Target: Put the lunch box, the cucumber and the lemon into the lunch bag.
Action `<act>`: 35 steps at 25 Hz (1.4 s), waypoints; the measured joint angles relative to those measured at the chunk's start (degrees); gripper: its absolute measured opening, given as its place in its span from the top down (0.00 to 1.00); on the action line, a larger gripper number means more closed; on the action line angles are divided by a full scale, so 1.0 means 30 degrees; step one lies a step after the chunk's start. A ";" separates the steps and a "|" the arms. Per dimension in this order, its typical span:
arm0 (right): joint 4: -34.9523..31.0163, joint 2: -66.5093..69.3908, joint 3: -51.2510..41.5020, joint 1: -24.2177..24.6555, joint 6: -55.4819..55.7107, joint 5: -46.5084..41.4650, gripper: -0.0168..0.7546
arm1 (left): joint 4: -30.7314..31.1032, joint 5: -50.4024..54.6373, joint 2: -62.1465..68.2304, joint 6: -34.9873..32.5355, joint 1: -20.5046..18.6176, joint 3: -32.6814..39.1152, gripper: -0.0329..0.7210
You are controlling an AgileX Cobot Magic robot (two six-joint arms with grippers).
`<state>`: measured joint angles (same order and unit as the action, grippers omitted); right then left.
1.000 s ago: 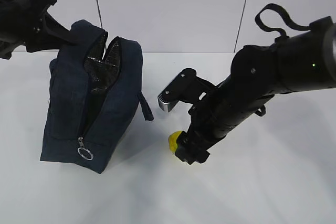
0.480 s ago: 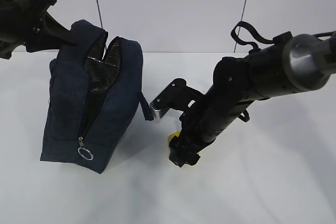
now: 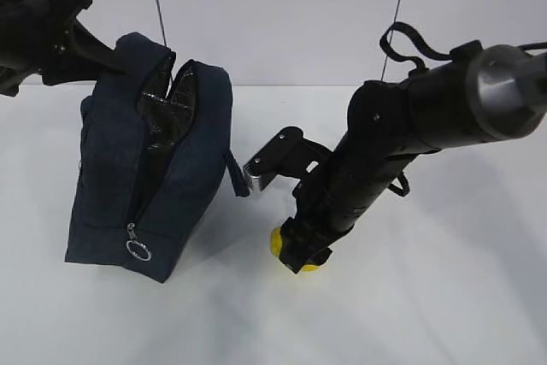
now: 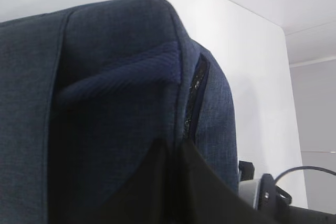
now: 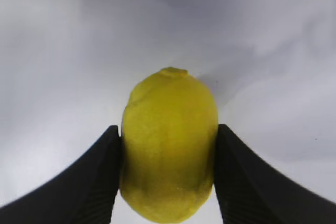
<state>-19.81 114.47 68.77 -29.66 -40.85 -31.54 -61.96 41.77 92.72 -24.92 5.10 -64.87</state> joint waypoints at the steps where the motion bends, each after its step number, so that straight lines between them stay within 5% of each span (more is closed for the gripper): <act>1: 0.0076 -0.0210 0.0030 0.0000 0.0000 -0.0276 0.44 | 0.0000 0.0000 0.0000 -0.0012 0.0000 0.0000 0.94; 10: 0.3807 -0.4173 0.0326 0.0000 0.2975 -0.2897 0.44 | 0.0000 0.0000 0.0000 -0.0202 0.0000 0.0000 0.94; 15: 0.3779 -0.6876 0.0326 0.0000 0.4302 -0.3535 0.44 | 0.0000 0.0000 0.0000 -0.0276 0.0000 0.0000 0.94; 24: -0.1506 -0.8971 0.1479 0.0000 0.4725 -0.3527 0.44 | 0.0030 0.0000 0.0000 -0.0860 0.0000 0.0000 0.94; 35: -0.6739 -0.5135 0.6211 -0.0310 0.4797 -0.3578 0.44 | 0.0030 0.0000 0.0000 -0.0954 0.0000 0.0000 0.94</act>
<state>-40.03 99.06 87.40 -30.59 -26.46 -42.27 -61.87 41.77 92.72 -27.78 5.10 -64.87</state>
